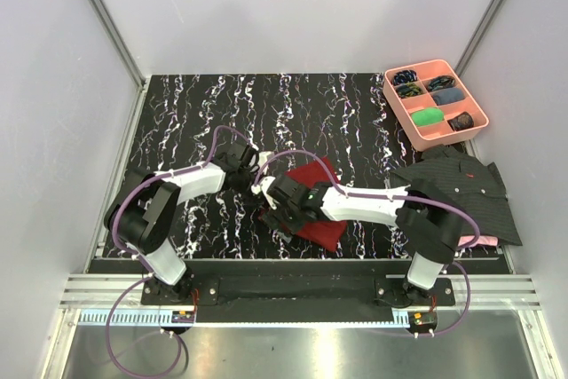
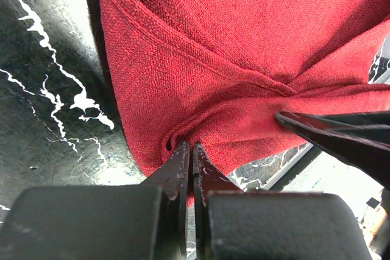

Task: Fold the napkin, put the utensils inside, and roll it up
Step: Roll the napkin at the center of the board.

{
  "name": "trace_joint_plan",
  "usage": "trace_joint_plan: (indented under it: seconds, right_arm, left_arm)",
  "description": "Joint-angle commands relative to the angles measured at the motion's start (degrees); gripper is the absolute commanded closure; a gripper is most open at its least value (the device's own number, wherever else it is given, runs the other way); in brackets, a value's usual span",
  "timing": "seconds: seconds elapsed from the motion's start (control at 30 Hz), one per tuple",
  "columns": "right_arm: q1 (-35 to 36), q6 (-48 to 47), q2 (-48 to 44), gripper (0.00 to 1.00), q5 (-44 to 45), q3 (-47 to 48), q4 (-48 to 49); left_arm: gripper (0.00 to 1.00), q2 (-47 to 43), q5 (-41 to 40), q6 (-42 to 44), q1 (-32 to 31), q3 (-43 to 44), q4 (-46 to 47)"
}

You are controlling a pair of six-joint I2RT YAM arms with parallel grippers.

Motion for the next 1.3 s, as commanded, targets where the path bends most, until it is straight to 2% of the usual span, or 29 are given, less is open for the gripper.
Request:
trace_joint_plan:
  seconds: [0.0, 0.1, 0.2, 0.27, 0.3, 0.33, 0.37, 0.43, 0.47, 0.67, 0.8, 0.93, 1.13, 1.27]
  right_arm:
    - [0.11, -0.04, 3.07, 0.24, 2.49, -0.32, 1.48]
    - [0.11, 2.24, 4.75, 0.26, 4.34, -0.24, 0.69]
    - [0.03, 4.96, 6.15, 0.39, 5.04, 0.29, -0.98]
    - [0.11, 5.84, 6.77, 0.51, 4.26, 0.29, -2.21]
    - [0.03, 6.46, 7.12, 0.54, 3.73, 0.12, -2.39]
    - [0.11, 6.72, 7.04, 0.56, 3.29, -0.32, -2.57]
    - [0.03, 6.9, 7.04, 0.61, 2.42, -0.59, -2.57]
    - [-0.06, 7.34, 6.43, 0.64, 0.92, -1.2, -2.48]
    - [-0.15, 7.43, 6.34, 0.66, 0.22, -1.29, -2.57]
    - [-1.73, 6.9, 5.28, 0.69, -5.84, -2.08, -2.13]
    - [-3.75, 6.03, 4.49, 0.69, -10.68, -3.31, -0.64]
    - [-6.82, 4.88, 3.96, 0.7, -17.26, -4.01, 0.59]
    - [-12.44, 3.21, 4.66, 0.7, -29.39, -4.1, 2.35]
    - [-16.04, 2.33, 6.16, 0.71, -35.99, -3.49, 2.88]
  left_arm:
    - [1.0, 0.41, 0.17, 1.17, 0.43, 1.66, -0.97]
    - [1.0, 0.06, 0.26, 1.25, 0.61, 1.83, -0.97]
    - [1.0, -0.3, 0.34, 1.08, 0.69, 1.83, -0.62]
    - [0.93, -0.65, 0.43, 0.82, 0.96, 1.83, -0.18]
    - [0.89, -1.26, 0.43, 0.47, 1.31, 1.74, 0.0]
    - [0.78, -1.7, 0.35, 0.11, 1.48, 1.66, 0.69]
    - [0.72, -2.14, 0.35, -0.5, 1.83, 1.13, 1.14]
    - [0.62, -4.16, -0.35, -1.12, 2.98, 0.69, 2.36]
    - [0.54, -4.95, -0.79, -1.47, 3.33, 0.17, 2.89]
    - [0.34, -11.89, -4.39, -3.57, 6.05, -2.91, 5.01]
    - [0.32, -15.94, -10.62, -4.89, 7.46, -6.16, 5.27]
    - [0.31, -21.2, -12.93, -6.66, 8.43, -11.16, 8.16]
    - [0.29, -27.27, -5.47, -7.44, 8.25, -18.38, 19.93]
    - [0.28, -26.84, -0.28, -8.15, 7.73, -20.49, 27.23]
